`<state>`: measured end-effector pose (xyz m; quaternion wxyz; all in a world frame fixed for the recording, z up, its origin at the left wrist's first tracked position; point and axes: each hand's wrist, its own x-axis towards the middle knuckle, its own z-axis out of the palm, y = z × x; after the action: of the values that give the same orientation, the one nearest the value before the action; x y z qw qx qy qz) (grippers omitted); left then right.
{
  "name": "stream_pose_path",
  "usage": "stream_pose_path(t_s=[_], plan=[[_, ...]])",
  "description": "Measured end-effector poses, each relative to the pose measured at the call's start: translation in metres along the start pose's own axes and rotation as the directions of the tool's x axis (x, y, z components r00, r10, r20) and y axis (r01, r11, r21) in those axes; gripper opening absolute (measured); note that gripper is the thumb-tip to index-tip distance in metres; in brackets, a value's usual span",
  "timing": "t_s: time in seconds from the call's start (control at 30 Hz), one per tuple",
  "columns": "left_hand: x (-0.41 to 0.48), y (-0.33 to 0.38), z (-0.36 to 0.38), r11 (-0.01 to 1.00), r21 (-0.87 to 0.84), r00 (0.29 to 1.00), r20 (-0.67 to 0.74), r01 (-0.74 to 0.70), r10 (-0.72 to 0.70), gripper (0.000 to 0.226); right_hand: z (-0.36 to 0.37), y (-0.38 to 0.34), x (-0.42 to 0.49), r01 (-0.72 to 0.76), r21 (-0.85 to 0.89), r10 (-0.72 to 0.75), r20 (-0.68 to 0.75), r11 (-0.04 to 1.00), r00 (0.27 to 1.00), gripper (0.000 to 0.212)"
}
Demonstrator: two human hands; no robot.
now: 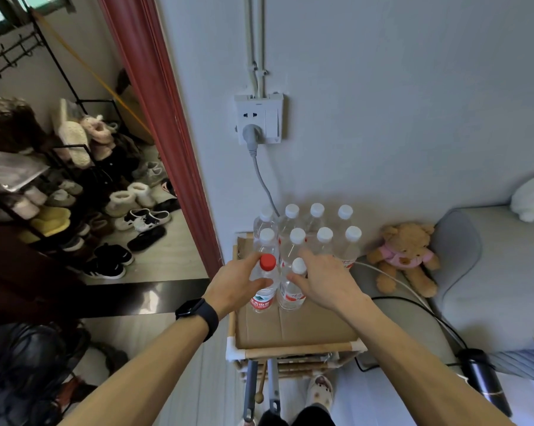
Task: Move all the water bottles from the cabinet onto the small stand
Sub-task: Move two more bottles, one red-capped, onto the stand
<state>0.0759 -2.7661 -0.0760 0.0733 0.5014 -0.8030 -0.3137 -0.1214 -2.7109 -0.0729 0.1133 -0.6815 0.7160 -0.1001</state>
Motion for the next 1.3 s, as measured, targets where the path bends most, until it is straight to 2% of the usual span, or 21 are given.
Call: stream_pose_path(t_s=[0.13, 0.23, 0.33, 0.47, 0.63, 0.93, 1.3], plan=[[-0.002, 0.006, 0.001, 0.991, -0.126, 0.997, -0.04, 0.053, -0.059, 0.044, 0.002, 0.003, 0.0, 0.0, 0.007, 0.0, -0.025, 1.0, 1.0, 0.054], [-0.002, 0.007, -0.001, 0.996, -0.085, 0.998, -0.045, 0.039, -0.043, 0.04, 0.003, 0.001, 0.0, -0.001, 0.008, 0.002, -0.039, 1.0, 0.999, 0.049], [-0.003, 0.004, -0.001, 0.992, -0.116, 0.998, -0.038, 0.048, -0.053, 0.038, 0.005, -0.001, -0.002, 0.006, 0.013, -0.005, -0.065, 1.0, 0.998, 0.051], [-0.002, 0.004, 0.0, 0.977, -0.195, 0.996, -0.022, 0.085, -0.091, 0.039, 0.002, 0.002, 0.001, -0.016, 0.074, 0.018, -0.024, 0.997, 1.0, 0.061], [-0.004, 0.006, 0.003, 0.972, -0.22, 0.995, -0.024, 0.088, -0.095, 0.038, 0.001, 0.005, 0.003, -0.055, 0.107, 0.056, -0.012, 0.993, 0.998, 0.059], [-0.006, 0.012, 0.001, 0.966, -0.223, 0.991, -0.013, 0.128, -0.134, 0.043, 0.002, 0.002, -0.003, -0.065, 0.156, 0.075, -0.055, 0.986, 0.996, 0.058], [-0.009, 0.005, -0.003, 0.978, -0.184, 0.995, 0.038, 0.101, -0.095, 0.057, -0.004, 0.003, -0.007, -0.066, 0.151, 0.063, 0.022, 0.986, 0.998, 0.066]])
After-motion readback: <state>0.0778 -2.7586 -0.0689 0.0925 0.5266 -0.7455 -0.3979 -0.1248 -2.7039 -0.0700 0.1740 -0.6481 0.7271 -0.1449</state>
